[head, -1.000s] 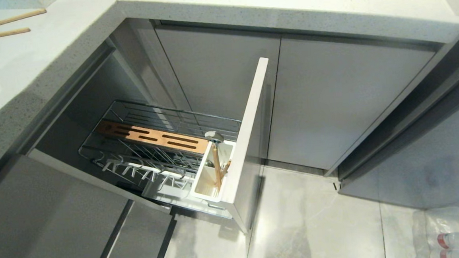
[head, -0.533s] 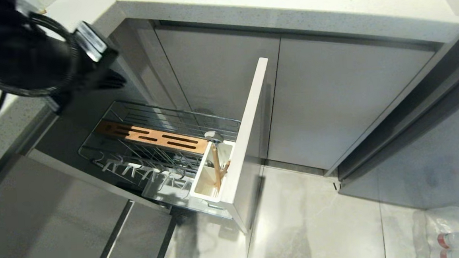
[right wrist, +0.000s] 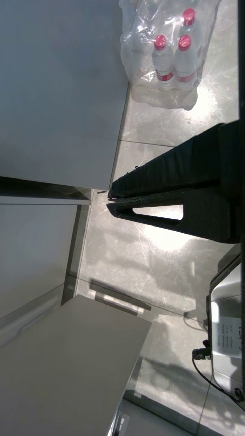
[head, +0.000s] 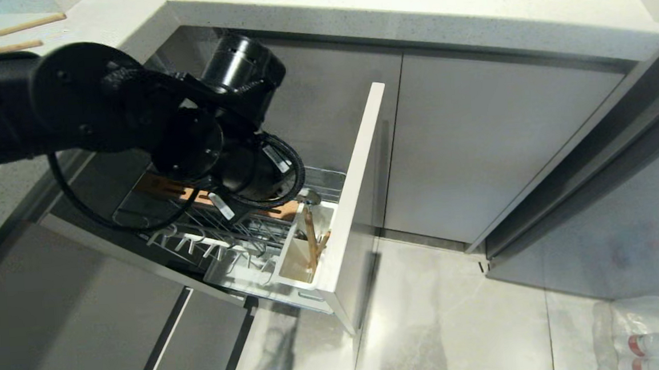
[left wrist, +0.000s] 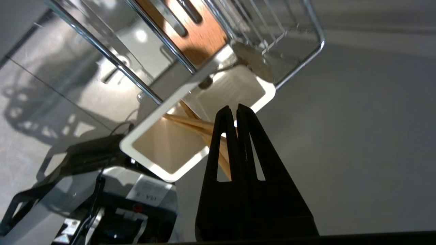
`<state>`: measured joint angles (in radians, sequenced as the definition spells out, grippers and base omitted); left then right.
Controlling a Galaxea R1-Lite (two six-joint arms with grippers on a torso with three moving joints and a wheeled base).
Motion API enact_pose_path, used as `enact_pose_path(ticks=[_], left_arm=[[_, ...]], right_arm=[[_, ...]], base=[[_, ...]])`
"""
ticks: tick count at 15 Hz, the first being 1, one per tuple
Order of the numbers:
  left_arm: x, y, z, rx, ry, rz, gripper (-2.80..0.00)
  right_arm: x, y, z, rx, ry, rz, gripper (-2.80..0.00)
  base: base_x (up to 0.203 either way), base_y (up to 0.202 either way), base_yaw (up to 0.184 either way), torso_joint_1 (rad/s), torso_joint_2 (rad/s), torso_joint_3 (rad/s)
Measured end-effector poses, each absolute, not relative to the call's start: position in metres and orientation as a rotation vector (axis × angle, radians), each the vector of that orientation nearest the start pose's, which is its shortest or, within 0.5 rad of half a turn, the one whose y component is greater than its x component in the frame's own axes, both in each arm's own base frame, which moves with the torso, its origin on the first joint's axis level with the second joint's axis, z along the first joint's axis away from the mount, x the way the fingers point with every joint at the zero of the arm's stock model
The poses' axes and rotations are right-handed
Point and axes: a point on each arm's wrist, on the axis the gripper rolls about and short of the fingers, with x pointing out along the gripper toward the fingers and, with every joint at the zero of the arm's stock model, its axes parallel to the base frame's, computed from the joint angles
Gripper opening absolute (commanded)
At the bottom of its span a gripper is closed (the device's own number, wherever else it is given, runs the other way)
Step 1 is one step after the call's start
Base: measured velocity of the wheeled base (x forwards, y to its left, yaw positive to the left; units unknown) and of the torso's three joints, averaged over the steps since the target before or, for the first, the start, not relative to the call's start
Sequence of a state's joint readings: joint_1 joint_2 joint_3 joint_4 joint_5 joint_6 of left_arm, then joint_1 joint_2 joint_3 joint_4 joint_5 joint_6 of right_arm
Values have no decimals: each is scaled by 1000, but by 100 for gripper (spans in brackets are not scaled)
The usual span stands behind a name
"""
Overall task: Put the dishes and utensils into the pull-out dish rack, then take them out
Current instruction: Take the spoon out of the cupboard
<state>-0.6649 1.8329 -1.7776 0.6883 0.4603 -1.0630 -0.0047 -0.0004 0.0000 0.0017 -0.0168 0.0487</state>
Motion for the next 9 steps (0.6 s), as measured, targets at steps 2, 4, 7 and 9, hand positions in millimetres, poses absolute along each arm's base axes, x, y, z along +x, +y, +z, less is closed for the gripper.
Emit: enact_pose_path(ticks=[2,4,7,9], left_arm=[[274,-200,281,-634,688,133,-280],[280,-203,280,-646,698,119,0],[286,-206,279,-664,696,121,0],[292,-208,273,-659,706,133,0]], right_arm=[[-23,0,75,49,1,-22,-280],[-23,0,75,49,0,-22,-280],[-23,0,75,49,0,-22,-280],[-23,0,75,49,0,-22,-280]], base=[[0,0,0,0,0,0],[0,0,0,0,0,0],[0,0,0,0,0,0],[0,0,0,0,0,0]])
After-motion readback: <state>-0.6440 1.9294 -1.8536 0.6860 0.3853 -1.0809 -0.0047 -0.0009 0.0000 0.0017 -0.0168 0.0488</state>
